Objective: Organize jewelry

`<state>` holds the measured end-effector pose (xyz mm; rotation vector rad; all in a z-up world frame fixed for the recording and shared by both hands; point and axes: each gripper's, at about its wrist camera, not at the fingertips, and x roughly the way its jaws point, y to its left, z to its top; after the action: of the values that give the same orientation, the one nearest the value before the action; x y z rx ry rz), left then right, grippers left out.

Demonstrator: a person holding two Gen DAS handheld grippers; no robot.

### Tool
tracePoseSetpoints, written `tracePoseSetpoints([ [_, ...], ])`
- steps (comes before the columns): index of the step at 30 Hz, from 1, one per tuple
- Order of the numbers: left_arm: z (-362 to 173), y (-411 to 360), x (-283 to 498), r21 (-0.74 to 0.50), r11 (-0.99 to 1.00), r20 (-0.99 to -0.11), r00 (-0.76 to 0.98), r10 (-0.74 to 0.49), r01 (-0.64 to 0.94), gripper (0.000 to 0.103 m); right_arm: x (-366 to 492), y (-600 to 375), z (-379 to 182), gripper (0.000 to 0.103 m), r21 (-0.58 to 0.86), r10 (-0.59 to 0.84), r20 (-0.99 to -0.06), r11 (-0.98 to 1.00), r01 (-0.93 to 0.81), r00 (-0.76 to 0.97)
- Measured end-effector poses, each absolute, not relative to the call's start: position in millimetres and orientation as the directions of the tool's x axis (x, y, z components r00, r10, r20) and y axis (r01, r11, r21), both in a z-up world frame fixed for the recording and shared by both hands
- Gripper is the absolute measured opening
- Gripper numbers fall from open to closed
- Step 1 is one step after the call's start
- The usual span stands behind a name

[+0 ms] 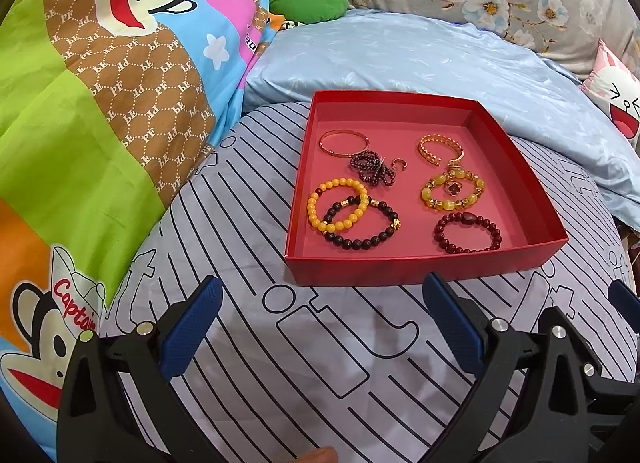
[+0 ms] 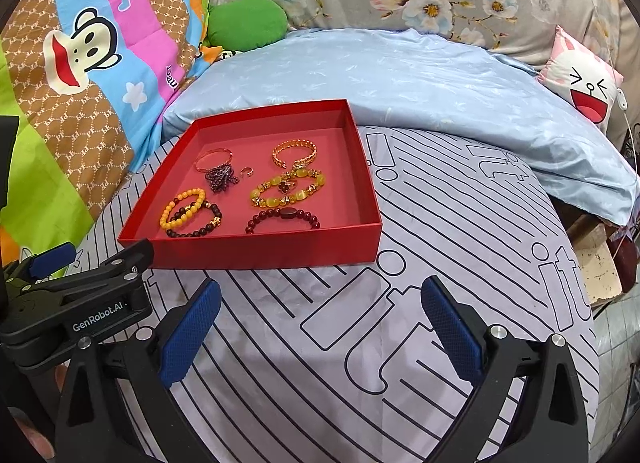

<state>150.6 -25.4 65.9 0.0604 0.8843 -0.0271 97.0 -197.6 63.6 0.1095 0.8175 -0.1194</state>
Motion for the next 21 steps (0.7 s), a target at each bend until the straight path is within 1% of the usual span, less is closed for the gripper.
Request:
tracePoseSetpoints([
  [21, 61.1, -22.1, 151.9, 0.044, 0.998, -0.779, 0.627, 0.011, 0.038, 0.096, 98.7, -195.3, 56.8, 0.097, 0.052, -0.063, -0.737, 0.988, 0.149, 0.673],
])
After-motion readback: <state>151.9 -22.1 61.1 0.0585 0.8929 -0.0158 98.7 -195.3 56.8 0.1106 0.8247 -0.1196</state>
